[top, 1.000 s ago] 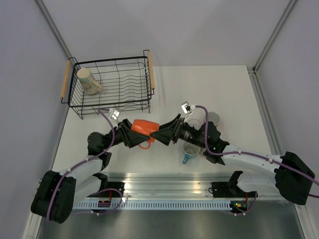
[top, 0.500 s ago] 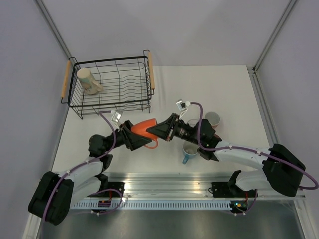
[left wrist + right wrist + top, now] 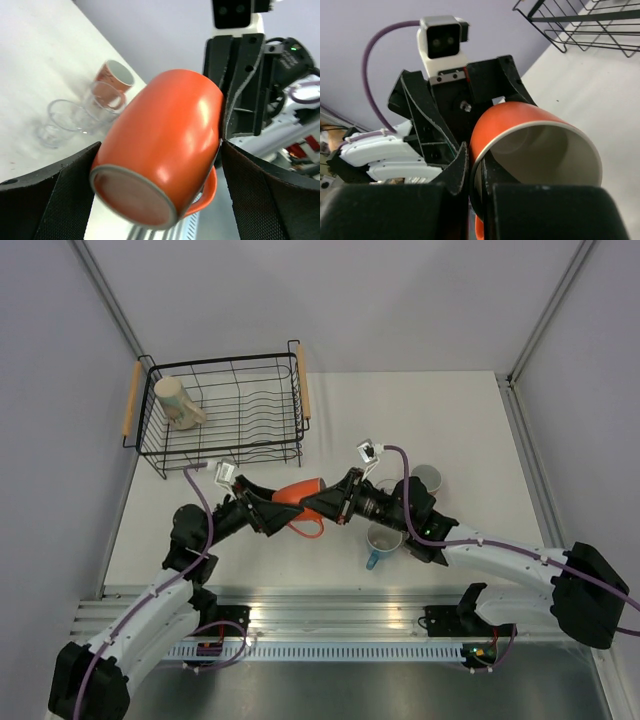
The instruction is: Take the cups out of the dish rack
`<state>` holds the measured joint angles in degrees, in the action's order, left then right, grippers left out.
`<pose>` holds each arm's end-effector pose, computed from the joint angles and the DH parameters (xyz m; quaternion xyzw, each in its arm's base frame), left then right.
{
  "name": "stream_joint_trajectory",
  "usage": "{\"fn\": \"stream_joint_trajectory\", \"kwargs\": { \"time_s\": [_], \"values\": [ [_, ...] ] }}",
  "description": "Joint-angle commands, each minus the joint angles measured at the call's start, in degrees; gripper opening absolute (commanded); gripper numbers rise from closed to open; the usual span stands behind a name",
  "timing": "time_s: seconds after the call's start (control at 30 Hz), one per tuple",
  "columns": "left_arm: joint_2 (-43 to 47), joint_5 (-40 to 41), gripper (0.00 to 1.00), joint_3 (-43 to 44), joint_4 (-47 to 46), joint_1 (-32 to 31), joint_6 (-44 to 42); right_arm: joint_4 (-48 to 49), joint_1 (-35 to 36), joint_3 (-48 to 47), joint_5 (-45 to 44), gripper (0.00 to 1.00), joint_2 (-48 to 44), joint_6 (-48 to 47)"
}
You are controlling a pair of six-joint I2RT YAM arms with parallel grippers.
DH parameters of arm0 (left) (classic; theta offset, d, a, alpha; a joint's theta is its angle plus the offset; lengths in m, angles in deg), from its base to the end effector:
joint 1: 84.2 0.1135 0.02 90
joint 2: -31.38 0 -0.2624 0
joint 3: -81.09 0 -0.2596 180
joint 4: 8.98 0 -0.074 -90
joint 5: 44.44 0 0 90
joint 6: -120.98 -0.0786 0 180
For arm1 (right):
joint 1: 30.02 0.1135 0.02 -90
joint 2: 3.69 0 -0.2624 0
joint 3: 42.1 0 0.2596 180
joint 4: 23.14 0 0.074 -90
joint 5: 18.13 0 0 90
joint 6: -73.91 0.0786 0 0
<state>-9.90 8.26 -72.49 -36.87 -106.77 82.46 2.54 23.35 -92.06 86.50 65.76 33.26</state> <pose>0.1726 -0.1233 0.2508 0.0952 0.6335 -0.6055 0.4723 0.1761 0.2701 0.2888 -0.1179 0.6587 0.6297 0.3945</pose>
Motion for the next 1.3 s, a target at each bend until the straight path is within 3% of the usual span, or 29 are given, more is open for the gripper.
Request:
{"fn": "stream_joint_trajectory", "kwargs": {
  "time_s": [0.0,0.1,0.17,0.3,0.43,0.6,0.8,1.27],
  "values": [
    [4.5,11.8,1.00,6.5,13.9,0.3,-11.3,-8.7,-0.2,-2.4,-4.6,0.01,-3.7,-5.8],
    [6.3,18.6,1.00,9.5,24.1,0.3,-13.2,-11.5,-0.1,-2.7,-5.3,0.01,-4.4,-7.3],
    [7.7,27.3,1.00,10.8,32.5,0.3,-13.2,-13.9,-0.1,-4.2,-4.8,0.01,-4.2,-8.2],
    [11.0,36.6,1.00,12.6,38.9,0.3,-13.8,-30.5,0.2,-11.1,-3.3,0.01,0.4,-15.8],
    [10.4,47.6,1.00,17.3,48.0,0.3,-14.4,-45.9,3.7,-19.7,-9.7,0.01,5.2,-22.8],
    [5.0,50.7,1.00,23.3,54.5,0.3,-15.5,-61.2,6.6,-26.4,-15.9,0.01,11.7,-26.1],
    [1.2,52.1,1.00,25.5,55.5,0.3,-14.7,-73.6,10.5,-33.7,-22.1,0.01,20.0,-27.5],
    [-5.4,59.1,1.00,30.4,58.4,0.3,-16.2,-81.2,12.3,-35.8,-27.2,0.01,25.4,-26.0]
  ]
}}
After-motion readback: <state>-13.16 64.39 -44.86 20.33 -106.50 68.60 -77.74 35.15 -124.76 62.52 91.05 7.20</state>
